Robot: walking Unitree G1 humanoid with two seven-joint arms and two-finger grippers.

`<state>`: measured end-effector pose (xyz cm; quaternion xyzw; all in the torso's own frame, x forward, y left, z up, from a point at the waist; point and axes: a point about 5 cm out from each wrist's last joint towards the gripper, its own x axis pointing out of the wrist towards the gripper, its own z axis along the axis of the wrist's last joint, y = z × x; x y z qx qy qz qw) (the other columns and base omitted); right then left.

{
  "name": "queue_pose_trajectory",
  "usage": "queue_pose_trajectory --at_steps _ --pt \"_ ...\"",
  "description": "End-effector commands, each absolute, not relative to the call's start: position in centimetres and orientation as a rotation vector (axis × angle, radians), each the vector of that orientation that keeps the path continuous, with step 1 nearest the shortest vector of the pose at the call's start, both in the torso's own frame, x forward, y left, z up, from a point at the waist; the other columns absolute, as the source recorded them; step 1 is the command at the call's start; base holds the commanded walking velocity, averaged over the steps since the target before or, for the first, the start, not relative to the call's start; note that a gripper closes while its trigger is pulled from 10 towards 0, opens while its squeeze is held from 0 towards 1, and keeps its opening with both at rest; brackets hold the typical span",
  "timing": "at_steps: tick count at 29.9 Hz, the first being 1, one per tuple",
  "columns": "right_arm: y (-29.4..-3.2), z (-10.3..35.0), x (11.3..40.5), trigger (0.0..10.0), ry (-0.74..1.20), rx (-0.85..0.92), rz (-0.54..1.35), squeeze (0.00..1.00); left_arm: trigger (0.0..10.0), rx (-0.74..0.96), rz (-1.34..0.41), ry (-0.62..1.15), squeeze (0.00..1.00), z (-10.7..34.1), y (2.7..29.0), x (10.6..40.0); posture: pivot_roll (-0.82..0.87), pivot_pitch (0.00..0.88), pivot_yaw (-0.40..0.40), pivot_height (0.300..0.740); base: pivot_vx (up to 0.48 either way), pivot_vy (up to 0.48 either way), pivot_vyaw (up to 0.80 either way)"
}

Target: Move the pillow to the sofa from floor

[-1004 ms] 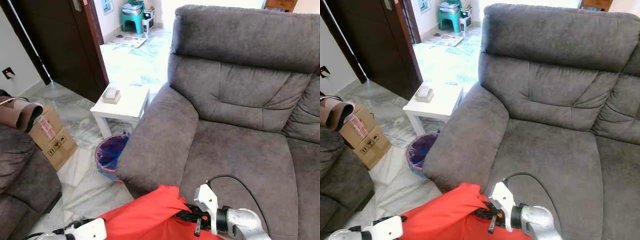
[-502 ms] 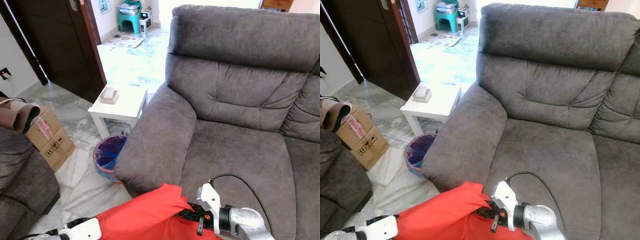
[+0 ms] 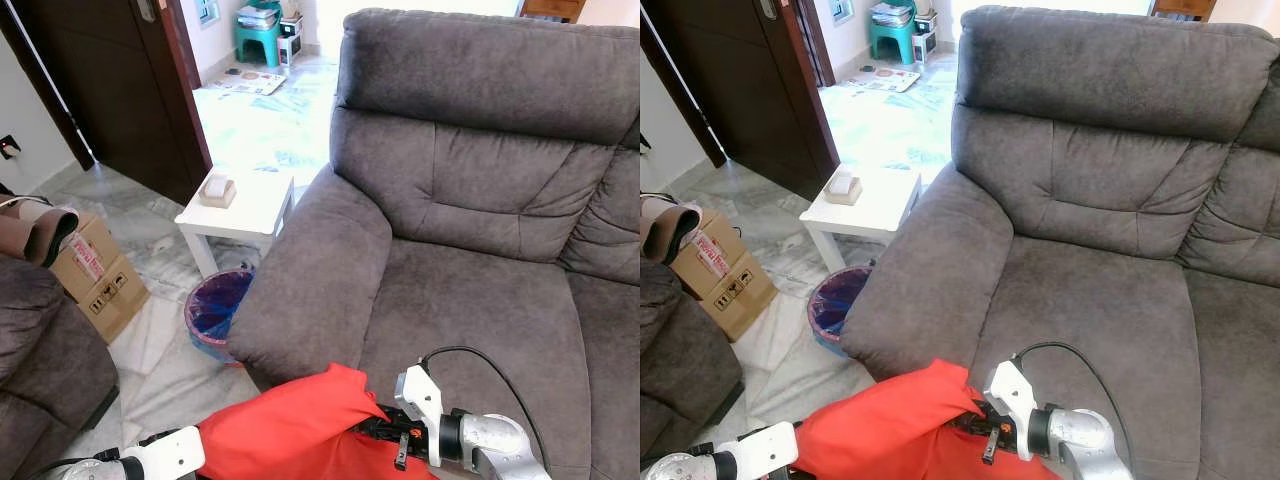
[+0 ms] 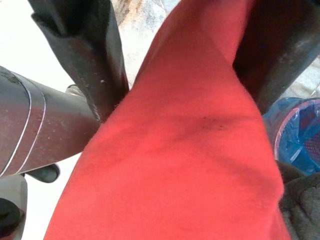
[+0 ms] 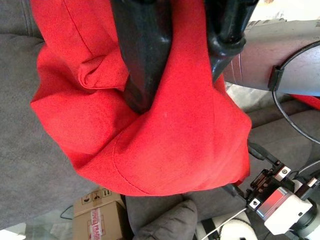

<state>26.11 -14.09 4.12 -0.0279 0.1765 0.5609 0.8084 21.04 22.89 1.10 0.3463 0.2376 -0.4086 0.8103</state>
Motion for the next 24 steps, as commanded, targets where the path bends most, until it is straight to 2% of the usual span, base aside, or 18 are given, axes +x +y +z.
queue_pose_trajectory --at_steps 1,6,24 --pt "-13.2 6.2 27.1 10.0 0.254 -0.06 1.224 0.0 0.0 0.723 -0.892 0.507 0.0 1.0 22.8 20.6 0.06 0.128 0.029 0.74 0.0 0.0 0.0" --pt "-13.2 5.9 27.1 10.0 0.272 -0.075 1.228 0.0 0.0 0.739 -1.022 0.465 0.0 1.6 21.4 20.6 0.07 0.125 0.03 0.74 0.0 0.0 0.0" --pt "-13.1 5.7 27.3 10.0 0.286 -0.094 1.218 0.0 0.0 0.786 -1.049 0.471 0.0 1.8 21.5 20.8 0.07 0.111 0.038 0.74 0.0 0.0 0.0"
